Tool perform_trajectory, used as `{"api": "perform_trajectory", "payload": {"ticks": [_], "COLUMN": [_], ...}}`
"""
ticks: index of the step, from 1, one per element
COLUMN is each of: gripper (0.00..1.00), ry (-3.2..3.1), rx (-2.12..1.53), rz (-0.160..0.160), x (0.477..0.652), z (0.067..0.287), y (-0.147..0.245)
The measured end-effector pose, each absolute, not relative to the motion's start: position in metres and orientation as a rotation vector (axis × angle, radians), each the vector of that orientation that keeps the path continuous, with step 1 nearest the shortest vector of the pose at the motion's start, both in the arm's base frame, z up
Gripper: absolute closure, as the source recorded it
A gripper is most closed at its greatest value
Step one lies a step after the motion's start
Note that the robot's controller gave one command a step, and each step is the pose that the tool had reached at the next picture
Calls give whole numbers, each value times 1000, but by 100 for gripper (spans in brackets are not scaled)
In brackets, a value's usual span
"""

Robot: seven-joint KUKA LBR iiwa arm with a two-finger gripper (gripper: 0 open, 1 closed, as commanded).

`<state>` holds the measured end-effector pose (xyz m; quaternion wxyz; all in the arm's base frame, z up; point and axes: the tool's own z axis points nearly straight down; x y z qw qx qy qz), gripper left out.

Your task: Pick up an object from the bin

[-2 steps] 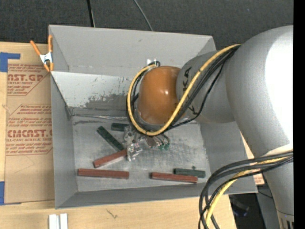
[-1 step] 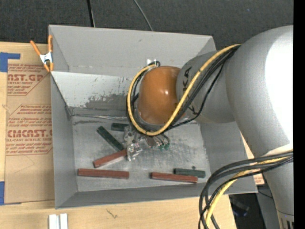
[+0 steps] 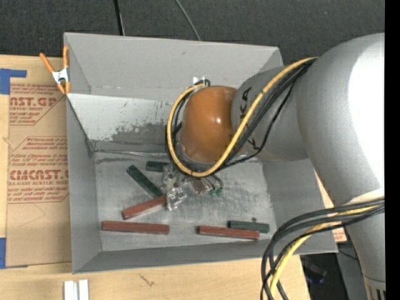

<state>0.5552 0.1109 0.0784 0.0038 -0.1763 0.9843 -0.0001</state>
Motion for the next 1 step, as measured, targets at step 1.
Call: {"api": "perform_trajectory", "payload": {"ticks": [1], "gripper": [100], "ry": [3086], "rx": [-552], "rz": [1], "x": [556], "z": [84], "y": [111]}}
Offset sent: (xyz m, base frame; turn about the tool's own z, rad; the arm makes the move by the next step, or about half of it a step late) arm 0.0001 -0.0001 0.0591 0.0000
